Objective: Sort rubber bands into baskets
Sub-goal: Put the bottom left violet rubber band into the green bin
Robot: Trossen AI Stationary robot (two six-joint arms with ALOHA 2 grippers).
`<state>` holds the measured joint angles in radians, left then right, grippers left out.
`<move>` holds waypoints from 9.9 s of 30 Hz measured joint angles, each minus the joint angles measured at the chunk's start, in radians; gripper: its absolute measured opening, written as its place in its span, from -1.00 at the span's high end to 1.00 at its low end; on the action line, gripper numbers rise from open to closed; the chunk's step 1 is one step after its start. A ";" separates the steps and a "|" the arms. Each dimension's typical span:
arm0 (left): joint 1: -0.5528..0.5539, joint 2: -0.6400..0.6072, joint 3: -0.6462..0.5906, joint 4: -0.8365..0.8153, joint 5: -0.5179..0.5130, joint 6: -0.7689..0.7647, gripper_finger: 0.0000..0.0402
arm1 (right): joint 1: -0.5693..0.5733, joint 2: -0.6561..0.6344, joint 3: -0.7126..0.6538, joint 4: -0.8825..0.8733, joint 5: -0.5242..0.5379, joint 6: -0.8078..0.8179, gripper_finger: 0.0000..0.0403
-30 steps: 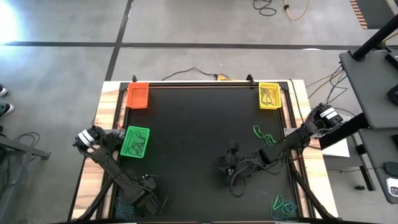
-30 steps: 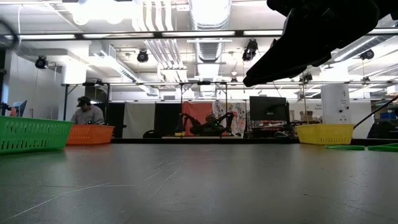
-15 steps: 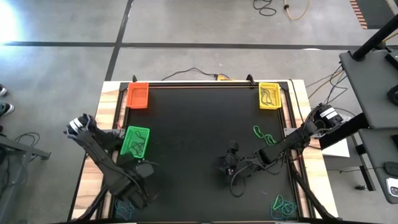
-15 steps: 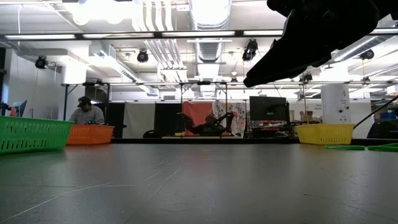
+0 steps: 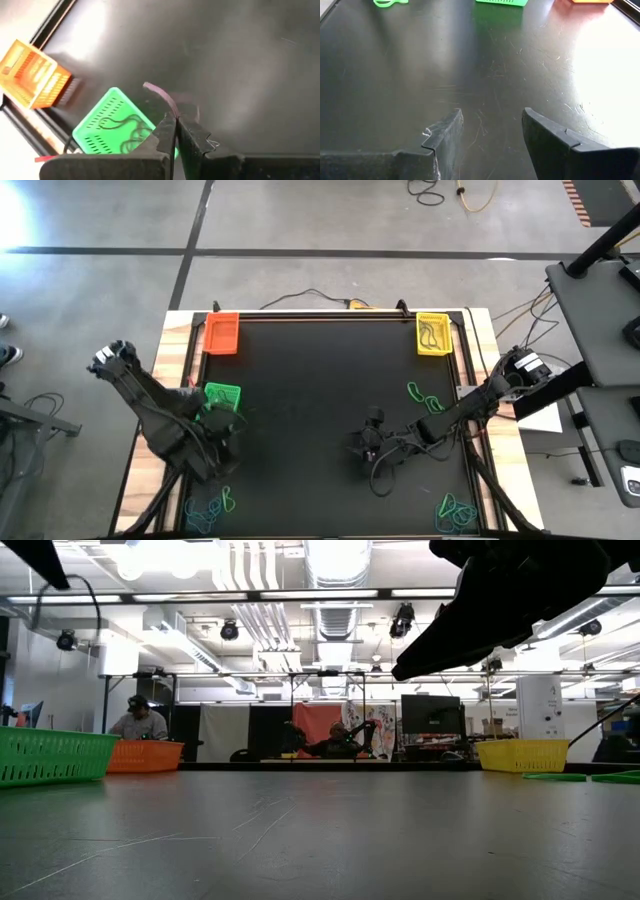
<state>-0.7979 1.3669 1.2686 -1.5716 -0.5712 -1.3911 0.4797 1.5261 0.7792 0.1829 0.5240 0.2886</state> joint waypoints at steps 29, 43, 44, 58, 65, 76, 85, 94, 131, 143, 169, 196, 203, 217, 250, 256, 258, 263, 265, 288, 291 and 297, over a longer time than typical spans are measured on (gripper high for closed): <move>0.100 -0.244 -0.469 0.165 0.165 -0.227 1.00 | 0.000 0.000 0.000 0.000 0.001 0.000 0.01; 0.211 -0.281 -0.491 0.155 -0.006 -0.181 1.00 | 0.000 0.000 0.000 0.001 0.003 0.000 0.01; 0.220 -0.284 -0.494 0.157 -0.006 -0.170 1.00 | 0.000 0.000 0.000 0.001 0.003 0.000 0.01; 0.248 -0.263 -0.532 0.266 0.151 -0.083 1.00 | 0.000 0.000 -0.001 -0.011 0.002 0.016 0.01; 0.249 -0.223 -0.532 0.342 0.168 0.003 1.00 | 0.000 0.000 -0.002 -0.011 0.002 0.019 0.01; 0.253 -0.192 -0.537 0.248 0.187 -0.044 0.95 | 0.000 0.000 -0.002 -0.014 0.001 0.029 0.01; 0.253 -0.195 -0.412 0.104 0.194 0.000 0.45 | 0.000 0.000 -0.002 -0.014 0.001 0.026 0.01; 0.242 -0.172 -0.214 0.127 0.231 0.048 0.24 | 0.000 0.000 -0.002 -0.014 0.001 0.014 0.01; -0.129 0.300 -0.275 0.711 0.858 -0.241 0.24 | -0.036 0.000 -0.002 0.009 -0.027 -0.126 0.01; -0.130 0.297 -0.413 0.843 0.877 -0.244 0.27 | -0.035 0.000 -0.002 0.003 -0.027 -0.062 0.01; -0.130 0.305 -0.299 0.784 0.763 -0.163 0.93 | -0.035 0.000 -0.002 0.000 -0.027 -0.052 0.01; -0.131 0.332 -0.375 0.756 0.724 -0.241 0.09 | -0.035 0.000 -0.002 -0.001 -0.028 -0.056 0.01; -0.131 0.336 -0.377 0.784 0.706 -0.207 0.51 | -0.035 0.000 -0.002 -0.002 -0.027 -0.054 0.01; -0.132 0.345 -0.306 0.618 0.561 -0.170 1.00 | -0.035 0.000 -0.002 -0.002 -0.027 -0.057 0.01; -0.397 0.361 -0.235 0.543 0.170 -0.653 0.11 | -0.035 0.000 -0.005 -0.054 -0.027 -0.003 0.01; -0.407 0.442 -0.238 0.542 0.171 -0.672 0.08 | -0.035 0.000 -0.006 -0.031 -0.026 -0.011 0.01; -0.405 0.463 -0.238 0.543 0.172 -0.689 0.08 | -0.037 0.000 -0.006 -0.024 -0.026 -0.021 0.01; -0.402 0.502 -0.234 0.535 0.199 -0.731 0.08 | -0.044 0.000 -0.006 -0.014 -0.026 -0.026 0.01; -0.401 0.509 -0.235 0.533 0.196 -0.749 0.08 | -0.044 0.000 -0.006 -0.013 -0.024 -0.026 0.01; -0.342 0.481 -0.268 0.520 0.217 -0.876 1.00 | -0.045 0.000 -0.006 -0.013 -0.025 -0.027 0.01; -0.317 0.460 -0.279 0.450 0.197 -0.866 1.00 | -0.045 0.000 -0.006 -0.013 -0.025 -0.027 0.01; -0.272 0.420 -0.282 0.443 0.140 -0.811 1.00 | -0.045 0.000 -0.006 -0.013 -0.025 -0.027 0.01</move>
<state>-1.0699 1.7870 0.9871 -1.1283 -0.4307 -2.2021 0.4347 1.5261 0.7734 0.1696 0.4990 0.2619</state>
